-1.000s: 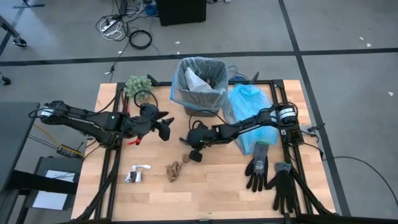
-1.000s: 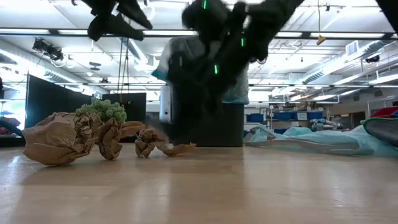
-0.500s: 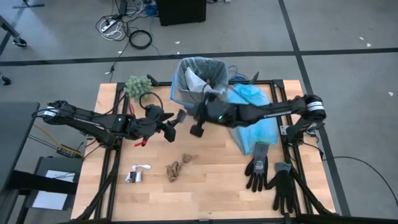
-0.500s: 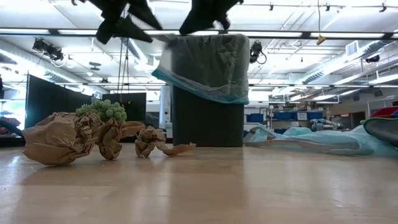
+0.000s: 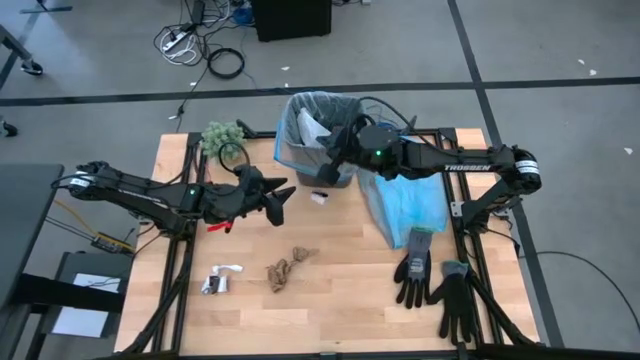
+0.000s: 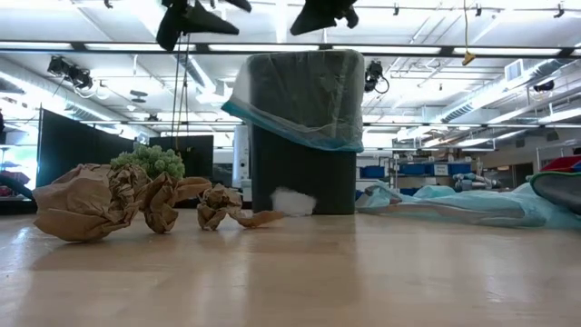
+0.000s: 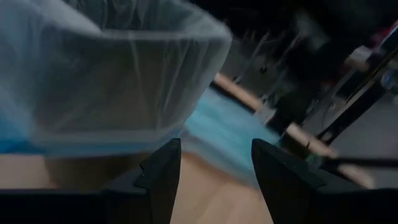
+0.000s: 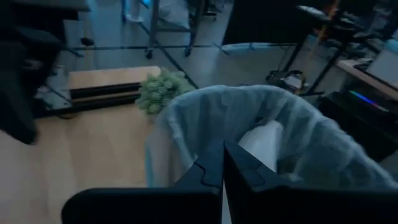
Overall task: Place trash/remove bag and relplace
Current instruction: Put the brown napkin into the trash bin
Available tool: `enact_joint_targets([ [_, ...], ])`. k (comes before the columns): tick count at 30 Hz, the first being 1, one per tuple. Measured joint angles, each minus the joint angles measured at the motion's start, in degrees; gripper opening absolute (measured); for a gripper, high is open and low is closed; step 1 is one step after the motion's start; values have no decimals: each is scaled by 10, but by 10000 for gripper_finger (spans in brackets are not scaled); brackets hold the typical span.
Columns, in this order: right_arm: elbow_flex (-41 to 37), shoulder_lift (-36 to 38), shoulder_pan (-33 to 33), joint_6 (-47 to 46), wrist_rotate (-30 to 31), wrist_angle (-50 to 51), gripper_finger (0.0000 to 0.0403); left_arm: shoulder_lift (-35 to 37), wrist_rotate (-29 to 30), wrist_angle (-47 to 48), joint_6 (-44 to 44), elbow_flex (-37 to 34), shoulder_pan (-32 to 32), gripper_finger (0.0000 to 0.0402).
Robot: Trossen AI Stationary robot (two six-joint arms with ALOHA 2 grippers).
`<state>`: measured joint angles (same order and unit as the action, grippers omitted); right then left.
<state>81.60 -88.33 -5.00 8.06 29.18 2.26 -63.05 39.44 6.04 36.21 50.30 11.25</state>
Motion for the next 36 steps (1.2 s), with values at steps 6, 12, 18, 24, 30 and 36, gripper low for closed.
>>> enact_joint_targets([
  [6, 0, -7, 16, -70, -117, 62, 0, -16, -70, 107, 46, 0, 1, 207],
  [12, -1, -29, 32, -68, -320, 135, 0, -69, -198, 132, 82, 0, 13, 207],
  [18, -1, -51, 49, -88, -324, 168, 0, -170, -277, 139, -7, 0, 28, 207],
  [24, -1, -54, 62, -95, -313, 166, 0, -247, -312, 98, 3, 0, 26, 207],
  [30, -1, -54, 61, -96, -311, 167, 1, -293, -332, 87, 26, 0, 26, 207],
  [36, -1, -54, 61, -95, -311, 165, 1, -347, -332, 84, 53, 0, 26, 207],
])
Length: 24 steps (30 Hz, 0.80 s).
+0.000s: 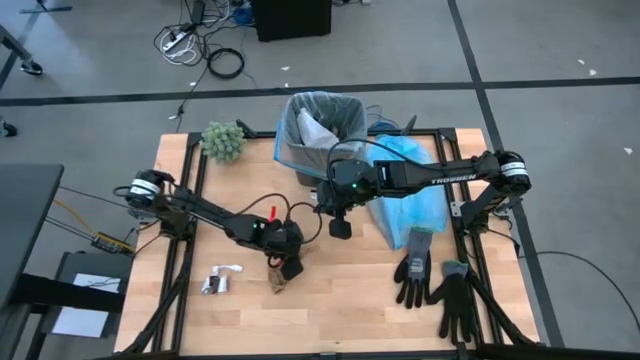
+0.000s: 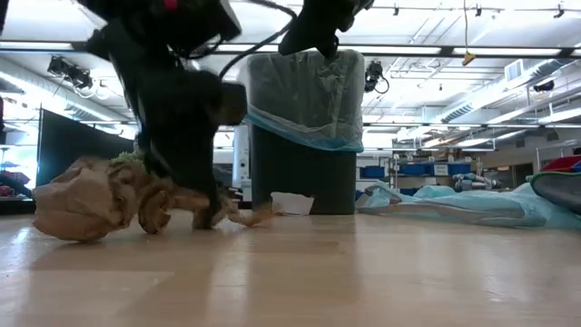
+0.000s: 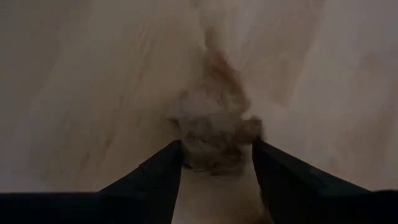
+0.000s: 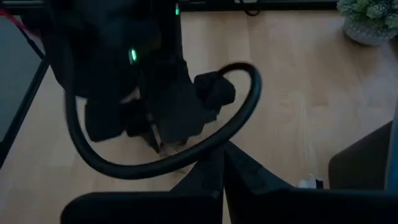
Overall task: Place trash/remove bag and relplace
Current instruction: Put the brown napkin into the trash bin
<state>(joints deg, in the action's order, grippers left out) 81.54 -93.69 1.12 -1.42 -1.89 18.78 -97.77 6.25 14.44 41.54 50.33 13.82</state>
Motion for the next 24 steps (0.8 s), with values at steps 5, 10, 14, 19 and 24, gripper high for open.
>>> enact_joint_targets([
  [5, 0, 0, 0, 0, -1, -2, 2, -33, 20, -2, 25, 4, 0, 196],
  [10, 0, 0, 0, -1, -1, -3, 2, -30, 37, 0, 37, 3, 0, 109],
  [14, 0, 0, 0, -11, 0, -2, 1, -18, 40, 7, 38, 7, -1, 20],
  [19, 0, 1, 0, -35, 0, -1, 1, 10, 29, 22, 58, 29, -7, 22],
  [24, 0, 1, 0, -83, 48, 15, 1, 57, 34, 83, 30, 66, -19, 19],
])
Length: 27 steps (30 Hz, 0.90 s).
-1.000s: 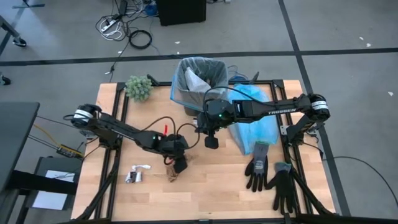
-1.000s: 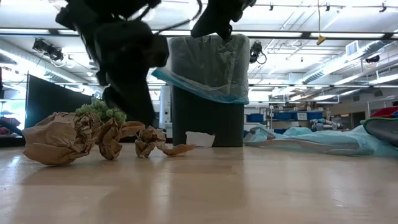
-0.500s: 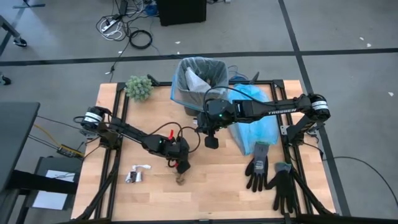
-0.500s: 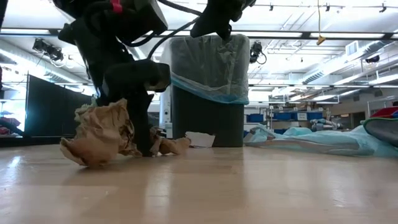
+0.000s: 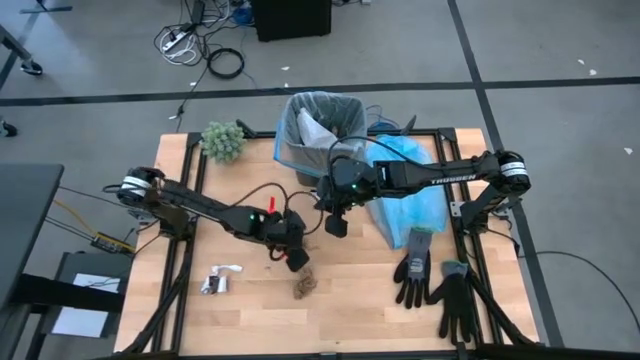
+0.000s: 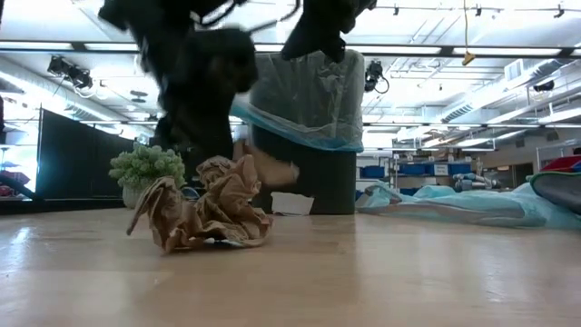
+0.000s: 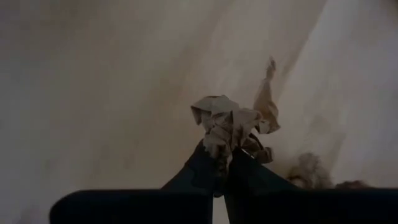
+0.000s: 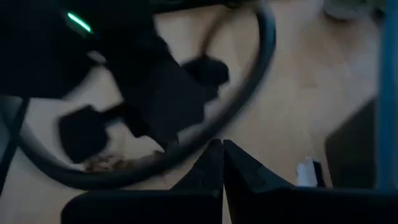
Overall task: Place trash/remove bag and relplace
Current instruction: Put the brown napkin into the trash bin
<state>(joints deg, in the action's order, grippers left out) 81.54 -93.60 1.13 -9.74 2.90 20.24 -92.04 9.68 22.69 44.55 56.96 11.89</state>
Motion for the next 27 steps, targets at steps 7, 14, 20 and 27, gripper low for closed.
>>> enact_joint_targets([
  [7, 0, 1, 0, -22, 51, 42, 0, 67, 82, 133, -78, 94, -30, 17],
  [14, -35, 1, 0, -53, 61, 44, 0, 79, 230, 205, -227, 223, -67, 16],
  [20, -67, 0, 15, -83, 45, 24, 0, 79, 269, 202, -318, 307, -127, 16],
  [27, -94, 0, 36, -82, 29, -64, 0, 74, 276, 148, -371, 322, -230, 18],
])
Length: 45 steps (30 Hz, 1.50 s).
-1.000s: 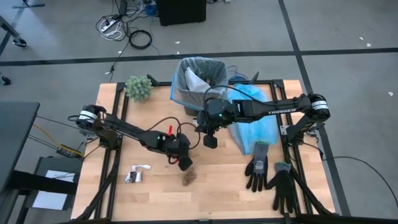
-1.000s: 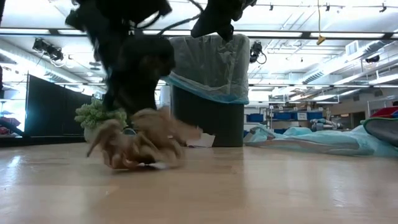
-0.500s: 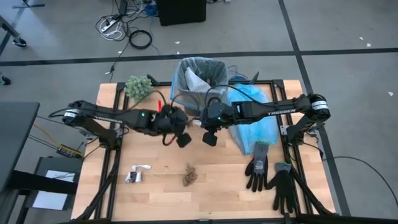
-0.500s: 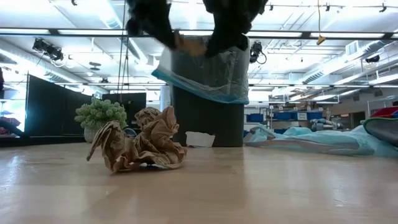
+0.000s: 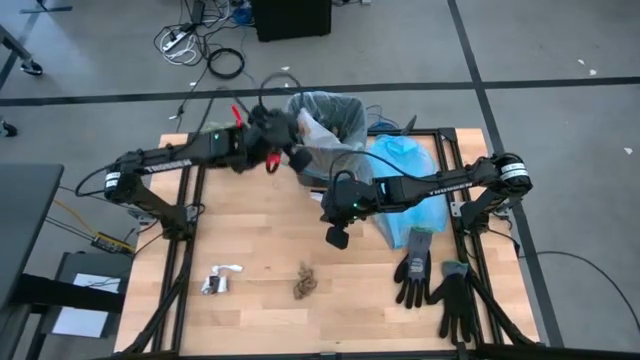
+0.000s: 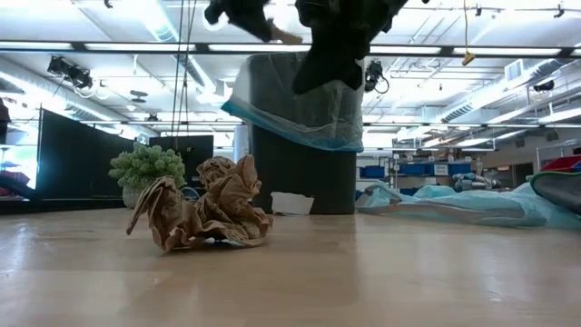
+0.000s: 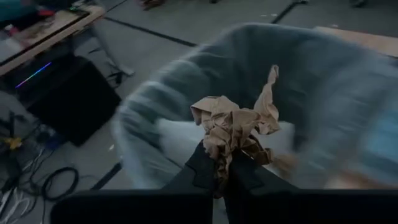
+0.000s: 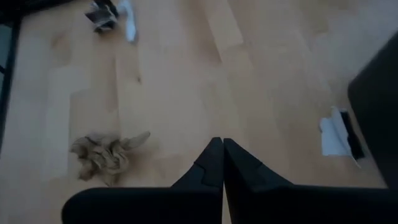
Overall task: Place trash/remove bag and relplace
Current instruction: Put the brown napkin into the trash bin, then put the white paper into the trash bin
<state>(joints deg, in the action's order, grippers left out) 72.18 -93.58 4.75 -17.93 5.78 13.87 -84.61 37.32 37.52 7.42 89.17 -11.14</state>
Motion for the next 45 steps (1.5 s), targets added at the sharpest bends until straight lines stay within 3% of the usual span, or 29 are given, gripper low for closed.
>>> enact_joint_targets([
  [4, 0, 0, 10, 0, 1, -6, 0, -7, -53, -18, -6, 0, -61, 19],
  [8, 0, 0, 23, 0, 18, -1, 0, -18, -164, -28, 8, 0, -107, 21],
  [11, 0, 0, 27, 0, 20, -3, 0, -27, -195, -43, 48, 0, -120, 35],
  [23, 0, -2, 20, 3, 22, -3, 0, -33, -225, -63, 51, 0, -124, 214],
  [28, -1, -24, 17, 4, 8, -15, 0, -33, -225, -61, 32, 0, -124, 258],
  [35, -1, -68, 24, -36, -31, -33, 0, -33, -191, -16, 33, 0, -128, 265],
  [41, -1, -77, 21, -39, -30, -64, 0, -28, -300, -19, 97, -1, -128, 258],
  [45, -1, -78, 20, 9, 43, -60, 0, -4, -361, -61, 115, -1, -128, 258],
])
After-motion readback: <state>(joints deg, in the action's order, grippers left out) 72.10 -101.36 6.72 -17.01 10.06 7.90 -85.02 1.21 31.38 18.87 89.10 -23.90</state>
